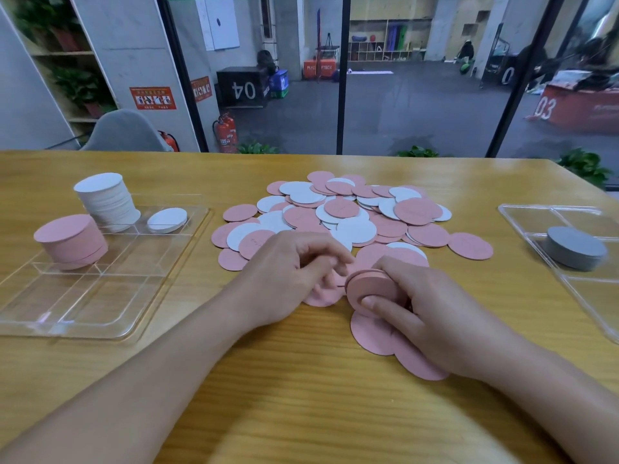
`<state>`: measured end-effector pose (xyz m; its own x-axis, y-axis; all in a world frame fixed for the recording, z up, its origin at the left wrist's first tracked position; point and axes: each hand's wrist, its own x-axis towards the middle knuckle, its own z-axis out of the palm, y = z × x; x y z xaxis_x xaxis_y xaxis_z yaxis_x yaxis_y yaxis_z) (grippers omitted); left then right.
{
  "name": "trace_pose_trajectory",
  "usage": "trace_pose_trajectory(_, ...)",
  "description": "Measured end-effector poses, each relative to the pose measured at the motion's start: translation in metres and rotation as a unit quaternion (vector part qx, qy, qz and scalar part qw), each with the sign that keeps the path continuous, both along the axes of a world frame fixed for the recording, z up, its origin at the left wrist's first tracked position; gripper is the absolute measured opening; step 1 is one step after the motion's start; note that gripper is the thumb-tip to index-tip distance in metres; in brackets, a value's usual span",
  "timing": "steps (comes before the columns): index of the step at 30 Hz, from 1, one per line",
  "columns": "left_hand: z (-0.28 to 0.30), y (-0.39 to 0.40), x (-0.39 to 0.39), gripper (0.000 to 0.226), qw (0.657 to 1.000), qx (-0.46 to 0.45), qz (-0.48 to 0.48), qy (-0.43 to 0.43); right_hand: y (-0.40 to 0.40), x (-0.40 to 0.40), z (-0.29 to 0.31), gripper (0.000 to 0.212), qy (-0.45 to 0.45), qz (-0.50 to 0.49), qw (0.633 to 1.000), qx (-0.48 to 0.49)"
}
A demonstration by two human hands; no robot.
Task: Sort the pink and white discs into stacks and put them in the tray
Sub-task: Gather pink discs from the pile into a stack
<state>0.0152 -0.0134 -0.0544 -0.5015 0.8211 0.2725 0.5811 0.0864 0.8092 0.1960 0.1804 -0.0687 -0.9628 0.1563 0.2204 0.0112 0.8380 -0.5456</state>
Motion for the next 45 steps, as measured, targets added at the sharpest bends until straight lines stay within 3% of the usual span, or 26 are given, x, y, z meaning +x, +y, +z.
trace_pose_trajectory(3,-0.005,0.002,-0.007,0.013,0.988,-0.024,0.111,0.104,-0.002,0.001,0.002,0.022,0.000,0.002,1.000,-0.001)
trace_pose_trajectory(7,-0.011,0.007,-0.009,0.049,0.960,-0.176,0.117,0.183,-0.004,0.000,0.003,0.026,0.003,0.007,1.000,0.007)
trace_pose_trajectory(10,-0.010,0.009,-0.005,0.060,0.944,-0.223,0.111,0.214,-0.004,0.001,0.006,0.026,-0.009,0.011,1.000,0.002)
trace_pose_trajectory(16,-0.011,0.010,-0.004,0.050,0.962,-0.163,0.110,0.187,-0.003,0.002,0.005,0.016,-0.017,0.012,1.000,0.007)
trace_pose_trajectory(18,-0.009,0.007,-0.004,0.035,0.978,-0.111,0.113,0.138,-0.001,0.002,0.004,0.010,-0.024,0.009,1.000,0.009)
trace_pose_trajectory(21,-0.005,0.004,-0.009,0.024,0.992,-0.034,0.110,0.044,0.000,0.002,0.003,0.017,-0.028,0.001,1.000,0.005)
trace_pose_trajectory(24,0.002,-0.002,-0.017,0.019,0.996,-0.002,0.076,0.036,-0.002,0.003,0.003,0.016,-0.034,-0.004,0.999,0.007)
trace_pose_trajectory(30,0.005,-0.009,-0.016,0.009,1.000,-0.001,-0.005,-0.016,-0.004,0.003,0.004,0.016,-0.037,-0.012,0.999,0.006)
trace_pose_trajectory(32,0.006,-0.009,-0.014,0.009,0.999,-0.017,-0.036,0.019,-0.004,0.003,0.005,0.020,-0.031,-0.020,0.999,-0.001)
trace_pose_trajectory(34,0.008,-0.009,-0.011,0.011,0.996,-0.028,-0.075,0.028,-0.006,0.004,0.006,0.024,-0.025,-0.023,0.999,-0.010)
trace_pose_trajectory(38,0.007,-0.008,0.000,0.024,0.991,-0.043,-0.120,-0.044,-0.011,0.004,0.008,0.019,-0.045,-0.010,0.999,0.017)
trace_pose_trajectory(42,0.012,-0.013,-0.009,0.025,0.996,-0.037,-0.057,-0.060,-0.011,0.002,0.009,0.012,-0.050,-0.014,0.998,0.028)
trace_pose_trajectory(45,0.015,-0.022,-0.034,0.019,0.991,-0.081,0.076,0.078,-0.012,0.002,0.012,0.012,-0.055,-0.019,0.998,0.024)
